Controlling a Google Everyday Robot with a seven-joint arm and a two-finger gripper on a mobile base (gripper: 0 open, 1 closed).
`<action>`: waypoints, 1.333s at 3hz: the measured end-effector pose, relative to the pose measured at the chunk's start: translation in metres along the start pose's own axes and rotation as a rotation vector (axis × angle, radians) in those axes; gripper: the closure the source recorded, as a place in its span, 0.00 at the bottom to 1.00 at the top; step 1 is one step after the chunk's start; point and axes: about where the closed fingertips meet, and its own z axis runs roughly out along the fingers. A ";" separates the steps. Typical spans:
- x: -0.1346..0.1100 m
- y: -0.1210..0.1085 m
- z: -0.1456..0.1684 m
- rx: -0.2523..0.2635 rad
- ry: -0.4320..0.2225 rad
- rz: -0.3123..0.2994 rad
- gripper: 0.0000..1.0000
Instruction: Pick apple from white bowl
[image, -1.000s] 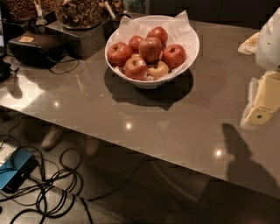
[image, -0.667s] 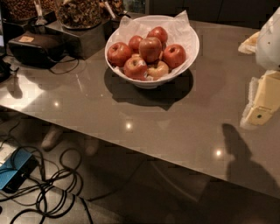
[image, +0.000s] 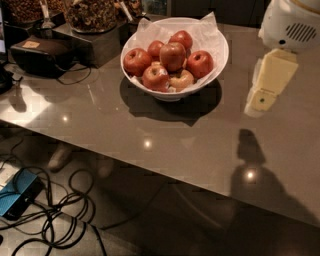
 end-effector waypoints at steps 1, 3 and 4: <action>-0.026 -0.011 -0.010 0.029 -0.031 -0.016 0.00; -0.050 -0.023 0.000 0.018 -0.072 0.039 0.00; -0.077 -0.041 0.019 -0.017 -0.086 0.129 0.00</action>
Offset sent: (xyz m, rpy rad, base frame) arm 0.0131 0.0166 0.0142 0.0111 -0.0334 0.0146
